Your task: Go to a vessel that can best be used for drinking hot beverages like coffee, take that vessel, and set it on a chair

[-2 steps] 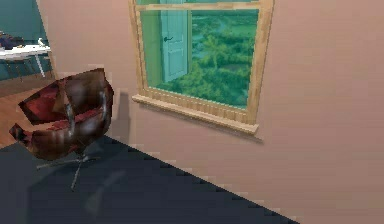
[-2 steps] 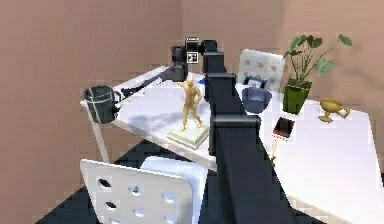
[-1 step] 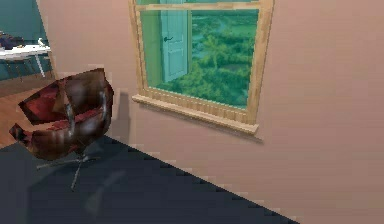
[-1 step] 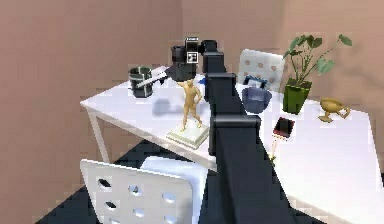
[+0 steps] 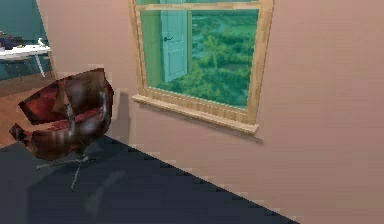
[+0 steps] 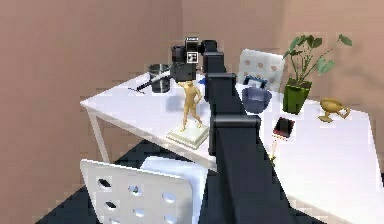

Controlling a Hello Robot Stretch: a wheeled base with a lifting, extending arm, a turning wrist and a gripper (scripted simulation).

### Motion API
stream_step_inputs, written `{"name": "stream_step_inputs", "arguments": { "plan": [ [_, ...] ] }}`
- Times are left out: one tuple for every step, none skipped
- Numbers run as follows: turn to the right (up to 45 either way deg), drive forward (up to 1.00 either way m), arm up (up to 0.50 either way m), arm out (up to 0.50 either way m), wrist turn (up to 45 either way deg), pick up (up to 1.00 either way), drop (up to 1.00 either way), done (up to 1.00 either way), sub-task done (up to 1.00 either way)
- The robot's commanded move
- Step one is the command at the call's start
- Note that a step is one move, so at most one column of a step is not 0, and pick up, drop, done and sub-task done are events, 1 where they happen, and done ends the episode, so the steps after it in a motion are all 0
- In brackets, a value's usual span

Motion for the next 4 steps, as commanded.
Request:
{"name": "stream_step_inputs", "arguments": {
  "plan": [
    [0.0, 0.00, -0.30, 0.00, 0.0, 0.00, 0.00, 0.00, 0.00],
    [0.0, 0.00, -0.32, 0.00, 0.0, 0.00, 0.00, 0.00, 0.00],
    [0.0, 0.00, 0.00, 0.00, 0.0, 0.00, 1.00, 0.00, 0.00],
    [0.0, 0.00, 0.10, 0.00, 0.0, 0.00, 0.00, 0.00, 0.00]
  ]
}}
